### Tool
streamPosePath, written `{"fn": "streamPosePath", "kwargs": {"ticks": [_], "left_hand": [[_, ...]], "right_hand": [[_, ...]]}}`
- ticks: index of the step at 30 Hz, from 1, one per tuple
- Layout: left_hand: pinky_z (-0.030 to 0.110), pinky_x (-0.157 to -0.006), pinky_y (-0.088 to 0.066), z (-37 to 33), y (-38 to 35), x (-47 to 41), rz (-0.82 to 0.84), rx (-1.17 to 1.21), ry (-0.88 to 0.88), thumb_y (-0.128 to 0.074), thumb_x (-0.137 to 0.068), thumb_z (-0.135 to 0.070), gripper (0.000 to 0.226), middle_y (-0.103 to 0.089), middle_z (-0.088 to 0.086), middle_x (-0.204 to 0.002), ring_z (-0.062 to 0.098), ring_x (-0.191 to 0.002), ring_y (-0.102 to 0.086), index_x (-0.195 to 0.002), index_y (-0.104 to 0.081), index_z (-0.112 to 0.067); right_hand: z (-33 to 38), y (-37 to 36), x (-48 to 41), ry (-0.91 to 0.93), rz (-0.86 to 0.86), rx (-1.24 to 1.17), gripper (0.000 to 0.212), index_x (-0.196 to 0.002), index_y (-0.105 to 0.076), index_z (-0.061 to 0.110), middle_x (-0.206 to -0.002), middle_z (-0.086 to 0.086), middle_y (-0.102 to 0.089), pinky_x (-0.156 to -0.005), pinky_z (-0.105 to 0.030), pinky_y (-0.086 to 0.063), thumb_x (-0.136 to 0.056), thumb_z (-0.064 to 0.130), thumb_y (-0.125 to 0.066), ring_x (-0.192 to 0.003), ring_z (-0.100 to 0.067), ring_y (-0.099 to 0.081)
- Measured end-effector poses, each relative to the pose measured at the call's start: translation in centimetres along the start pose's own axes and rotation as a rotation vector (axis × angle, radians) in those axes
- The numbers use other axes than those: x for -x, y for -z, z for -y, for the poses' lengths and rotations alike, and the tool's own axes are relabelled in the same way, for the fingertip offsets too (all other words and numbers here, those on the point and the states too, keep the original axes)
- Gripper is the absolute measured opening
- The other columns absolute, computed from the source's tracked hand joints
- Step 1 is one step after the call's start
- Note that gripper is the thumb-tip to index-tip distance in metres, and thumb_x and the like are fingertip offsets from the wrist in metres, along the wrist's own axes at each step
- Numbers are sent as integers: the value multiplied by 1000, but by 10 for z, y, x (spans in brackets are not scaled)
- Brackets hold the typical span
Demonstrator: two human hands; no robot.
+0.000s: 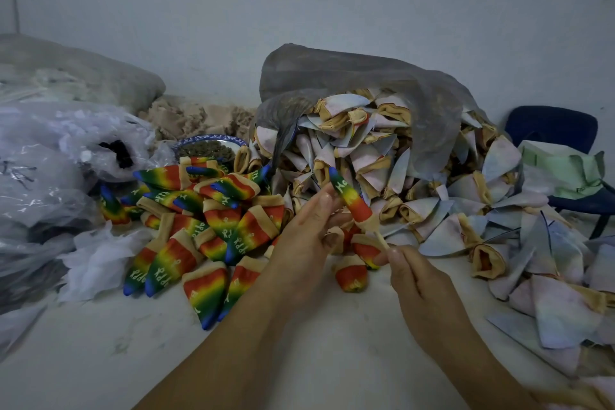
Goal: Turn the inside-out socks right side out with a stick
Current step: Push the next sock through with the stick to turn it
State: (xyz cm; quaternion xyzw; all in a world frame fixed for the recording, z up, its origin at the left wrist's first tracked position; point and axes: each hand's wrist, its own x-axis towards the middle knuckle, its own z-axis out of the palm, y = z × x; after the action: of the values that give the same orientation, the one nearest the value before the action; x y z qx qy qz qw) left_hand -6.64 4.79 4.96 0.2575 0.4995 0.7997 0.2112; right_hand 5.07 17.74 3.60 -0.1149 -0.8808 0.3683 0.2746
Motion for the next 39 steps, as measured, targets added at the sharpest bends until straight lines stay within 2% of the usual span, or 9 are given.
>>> {"fn": "streamPosePath", "kwargs": {"ticks": [4, 9, 19, 23, 26, 29, 32, 35, 39], "left_hand": [[31, -95, -47, -2, -2, 3, -35, 20, 47, -72, -74, -52, 69, -71, 6, -114, 18, -109, -63, -131, -59, -16], [30, -87, -54, -3, -2, 3, 65, 116, 40, -63, -86, -43, 36, -71, 9, -118, 21, -109, -68, -113, -74, -22], [32, -83, -57, 8, -1, 1, 113, 210, 58, -52, -94, -25, 28, -68, 12, -125, 24, -117, -64, -111, -73, -19], [46, -99, -51, 17, -2, 0, 20, -161, 33, -47, -100, -33, 32, -74, 11, -111, 28, -107, -69, -109, -73, -15], [31, -80, -58, 21, -4, 0, -38, -343, -45, -43, -104, -33, 41, -76, 9, -82, 21, -80, -73, -105, -65, 1], [18, -59, -48, 22, -3, 2, -60, -476, -94, -44, -100, -45, 52, -62, 0, -52, 10, -50, -58, -76, -64, -3], [15, -49, -36, 23, 3, 2, 18, -293, 36, -58, -86, -56, 46, -51, -3, -49, 5, -44, -43, -71, -63, -14], [21, -62, -36, 22, 13, -1, 168, -144, 110, -72, -84, -49, 25, -49, -4, -56, 6, -49, -41, -76, -69, -26], [19, -56, -39, 15, 26, -9, -34, -65, 118, -76, -79, -45, 21, -51, -5, -63, 5, -52, -44, -91, -73, -29]], "right_hand": [[-6, -2, -1, 17, 55, 106, 24, -96, -59, 26, -65, 38, -52, -54, -10, -36, -99, 31, -36, -61, 7, -53], [-8, -2, -2, 45, 24, 191, 33, -108, -63, 30, -63, 24, -53, -53, -13, -36, -94, 44, -37, -64, 7, -53], [-10, -5, -2, 10, -33, 312, 31, -109, -61, 35, -67, 26, -47, -52, -12, -30, -94, 47, -36, -61, 7, -47], [-8, 3, -2, 57, -165, 441, 47, -98, -65, 28, -63, 20, -50, -48, -15, -26, -90, 53, -27, -54, 4, -43], [-5, 7, -2, 119, -234, 435, 48, -90, -68, 18, -67, 8, -62, -44, -17, -27, -90, 48, -31, -55, -10, -54], [-7, 7, -1, 67, -183, 434, 50, -93, -67, 23, -61, 15, -52, -44, -15, -24, -88, 54, -27, -52, -2, -44], [-16, 7, -4, 33, -90, 353, 48, -98, -64, 31, -54, 19, -45, -46, -16, -25, -83, 60, -28, -55, 1, -49], [-19, 9, -6, 32, -65, 310, 46, -96, -63, 33, -56, 20, -48, -48, -15, -28, -82, 61, -30, -62, 5, -53], [-23, 14, -6, 24, -49, 364, 44, -94, -63, 33, -59, 17, -52, -49, -17, -31, -83, 60, -31, -59, 2, -52]]}}
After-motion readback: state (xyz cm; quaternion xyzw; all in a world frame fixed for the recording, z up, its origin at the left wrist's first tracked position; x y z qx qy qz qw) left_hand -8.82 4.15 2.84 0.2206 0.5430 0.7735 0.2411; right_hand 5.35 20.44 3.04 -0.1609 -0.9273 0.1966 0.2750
